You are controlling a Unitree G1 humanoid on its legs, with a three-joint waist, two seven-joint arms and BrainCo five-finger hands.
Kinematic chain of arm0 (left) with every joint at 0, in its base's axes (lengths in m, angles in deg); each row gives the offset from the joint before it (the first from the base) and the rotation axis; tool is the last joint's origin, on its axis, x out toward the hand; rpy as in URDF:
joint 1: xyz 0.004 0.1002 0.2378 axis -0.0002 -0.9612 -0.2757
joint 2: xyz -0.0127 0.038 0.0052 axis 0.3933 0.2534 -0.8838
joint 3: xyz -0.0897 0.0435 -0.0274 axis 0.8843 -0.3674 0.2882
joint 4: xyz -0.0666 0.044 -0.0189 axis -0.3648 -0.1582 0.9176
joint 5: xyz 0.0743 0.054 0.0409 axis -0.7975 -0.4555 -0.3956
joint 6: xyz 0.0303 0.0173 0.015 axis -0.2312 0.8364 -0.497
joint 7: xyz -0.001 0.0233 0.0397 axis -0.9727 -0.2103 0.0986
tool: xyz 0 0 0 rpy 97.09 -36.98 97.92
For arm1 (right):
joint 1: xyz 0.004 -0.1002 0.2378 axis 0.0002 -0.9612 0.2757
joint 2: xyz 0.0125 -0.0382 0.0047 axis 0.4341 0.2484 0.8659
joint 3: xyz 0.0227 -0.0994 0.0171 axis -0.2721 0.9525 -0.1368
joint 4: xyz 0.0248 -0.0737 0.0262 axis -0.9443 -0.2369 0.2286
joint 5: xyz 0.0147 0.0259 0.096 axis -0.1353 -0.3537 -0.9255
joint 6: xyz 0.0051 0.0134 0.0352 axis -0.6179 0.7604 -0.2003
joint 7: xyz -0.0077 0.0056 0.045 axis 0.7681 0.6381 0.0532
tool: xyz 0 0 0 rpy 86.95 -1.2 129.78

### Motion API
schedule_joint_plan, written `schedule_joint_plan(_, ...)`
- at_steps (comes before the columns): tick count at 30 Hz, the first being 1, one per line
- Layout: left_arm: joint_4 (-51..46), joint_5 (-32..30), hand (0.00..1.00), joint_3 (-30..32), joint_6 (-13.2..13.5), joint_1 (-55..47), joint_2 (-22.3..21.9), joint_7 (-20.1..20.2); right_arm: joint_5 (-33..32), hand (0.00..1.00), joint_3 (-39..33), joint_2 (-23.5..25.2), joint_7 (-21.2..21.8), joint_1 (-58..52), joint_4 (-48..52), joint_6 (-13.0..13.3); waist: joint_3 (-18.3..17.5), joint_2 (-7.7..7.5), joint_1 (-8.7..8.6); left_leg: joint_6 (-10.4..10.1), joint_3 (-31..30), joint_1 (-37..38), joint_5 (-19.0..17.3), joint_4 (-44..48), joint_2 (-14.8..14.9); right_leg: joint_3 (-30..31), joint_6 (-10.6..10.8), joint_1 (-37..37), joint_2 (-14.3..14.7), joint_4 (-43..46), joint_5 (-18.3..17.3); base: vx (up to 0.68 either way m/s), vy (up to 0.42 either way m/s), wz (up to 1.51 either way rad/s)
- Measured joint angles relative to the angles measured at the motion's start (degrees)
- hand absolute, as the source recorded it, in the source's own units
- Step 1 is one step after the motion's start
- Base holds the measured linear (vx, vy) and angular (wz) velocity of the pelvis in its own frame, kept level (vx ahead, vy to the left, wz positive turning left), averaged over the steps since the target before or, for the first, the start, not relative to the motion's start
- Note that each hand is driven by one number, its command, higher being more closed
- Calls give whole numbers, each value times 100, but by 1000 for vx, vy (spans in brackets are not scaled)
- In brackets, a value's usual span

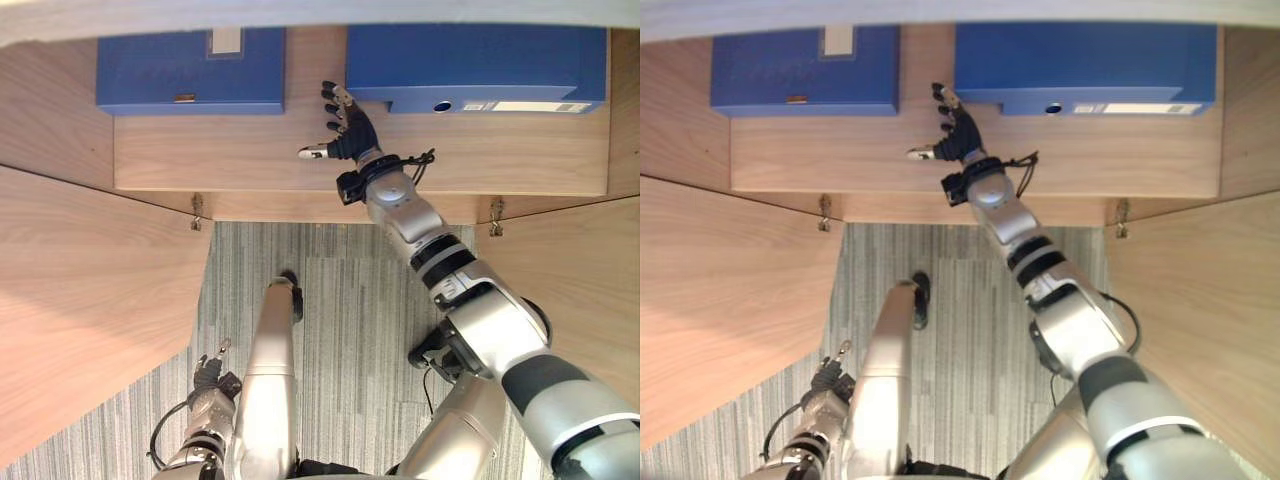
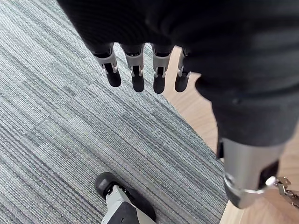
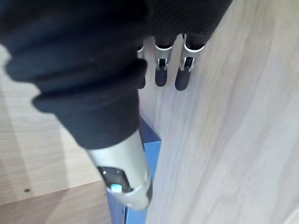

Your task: Walk over to the cabinet, pick up the folder, carry it to the office cabinet, place the folder inside the office cabinet, then close the office cabinet door

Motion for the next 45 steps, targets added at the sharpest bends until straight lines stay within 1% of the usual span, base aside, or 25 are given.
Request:
schedule_joint_plan(2, 0, 1, 0, 0, -7, 1, -1, 0, -8, 0, -15, -42, -51, 0, -11, 0, 0, 0, -1, 6, 5, -11, -1, 17, -3, 17, 0, -22, -3, 7, 1, 0, 0, 0)
schedule_joint_plan(5, 1, 11, 0, 1, -12, 0, -11, 0, -30, 0, -251, -71, -117, -2, -161, -7, -5, 8, 9, 24, 5, -16, -14, 63, -5, 54, 0, -40, -5, 52, -1, 0, 0, 0)
schedule_joint_plan(8, 1, 16, 0, 3, -16, 0, -10, 0, -239, 0, -467, -159, -182, -15, -161, -16, -12, 20, -1, 30, 19, -74, -16, 94, -6, 98, 0, -119, -6, 72, 1, 0, 0, 0)
schedule_joint_plan(11, 1, 15, 0, 7, -20, 0, -6, -1, -345, 0, -505, -335, -225, -22, -161, -33, -13, 22, -16, 34, 7, -92, -13, 115, -6, 99, -2, -126, -6, 97, 1, 0, 0, 0)
schedule_joint_plan(13, 1, 15, 0, 11, -19, -1, 1, -3, -465, 0, -691, -350, -244, -23, -161, -34, -13, 22, -46, 43, 7, -91, -7, 116, -5, 101, -2, -127, -7, 103, 2, 0, 0, 0)
schedule_joint_plan(19, -1, 16, 0, 24, -17, -2, 5, -8, -618, 0, -711, -460, -248, -23, -154, -33, -13, 23, -71, 49, 12, -91, -4, 117, -1, 114, -3, -143, -8, 116, 2, 0, 0, 0)
schedule_joint_plan(23, -3, 19, 0, 39, -16, -4, 2, -12, -730, 0, -899, -484, -255, -23, -149, -32, -13, 23, -72, 50, 18, -92, -3, 122, 2, 127, -4, -156, -10, 125, 2, 0, 0, 0)
schedule_joint_plan(30, -3, 22, 0, 40, -11, -4, 3, -14, -724, 0, -872, -487, -258, -46, -77, -30, -12, 24, -77, 50, 30, -99, -5, 123, 14, 141, -3, -191, -4, 123, 2, 3, -2, 0)
schedule_joint_plan(32, -2, 26, 0, 38, -11, -3, 5, -2, -673, 0, -787, -498, -158, -125, 62, -28, -12, 24, -81, 53, 41, -99, -7, 121, 31, 142, -3, -193, 9, 109, 2, 11, -6, -3)
schedule_joint_plan(33, 0, 50, 0, 37, -12, -3, 17, 24, -671, 0, -519, -543, -100, -221, 277, 16, -11, 23, -93, 61, 62, -100, -14, 121, 76, 142, -3, -193, 33, 90, 5, 25, -9, -9)
schedule_joint_plan(34, 2, 127, 0, 33, -17, -3, 35, 79, -637, 0, -204, -587, 114, -274, 461, 25, -11, 23, -112, 63, 68, -99, -17, 117, 94, 142, -11, -198, 50, 76, 11, 20, -7, -9)
schedule_joint_plan(35, 3, 128, 0, 19, -21, -1, 51, 115, -565, 0, -34, -619, 292, -286, 571, 18, -11, 22, -148, 63, 71, -99, -17, 110, 102, 142, -12, -202, 58, 70, 12, 25, -10, -7)
schedule_joint_plan(36, 6, 127, 0, -17, -26, 4, 66, 149, -456, 0, 406, -707, 492, -295, 710, -1, -11, 22, -184, 63, 71, -94, -16, 93, 115, 142, -11, -205, 75, 59, 12, 20, -14, -8)
schedule_joint_plan(37, 7, 123, 0, -131, -24, 22, 99, 208, -214, 0, 939, -761, 869, -358, 928, 15, -12, 22, -217, 63, 76, -67, -14, 62, 137, 142, -14, -205, 104, 45, 13, 33, -27, -9)
schedule_joint_plan(38, 14, 122, 0, -179, -20, 24, 113, 244, -151, 0, 1127, -761, 1089, -377, 1001, 17, -12, 22, -227, 63, 84, -48, -13, 54, 149, 144, -14, -202, 111, 45, 13, 39, -32, -10)
schedule_joint_plan(40, 39, 121, 0, -291, 0, 58, 161, 279, 32, 0, 1736, -749, 1635, -414, 1122, 38, -12, 22, -229, 47, 137, 74, -2, -42, 149, 183, -15, -164, 116, 26, 12, 42, -38, -2)
schedule_joint_plan(42, 73, 117, 0, -377, 23, 76, 172, 311, 147, 0, 1928, -718, 1916, -454, 1132, 42, -13, 20, -211, 33, 152, 162, 10, -117, 142, 178, -15, -98, 130, -19, 11, 31, -31, 2)
schedule_joint_plan(45, 145, 81, 0, -469, 47, 102, 197, 337, 555, 0, 2174, -687, 2339, -441, 975, 17, -41, 28, -154, 26, 168, 226, 22, -206, 123, 155, 3, -38, 154, -106, 0, 45, -19, 0)
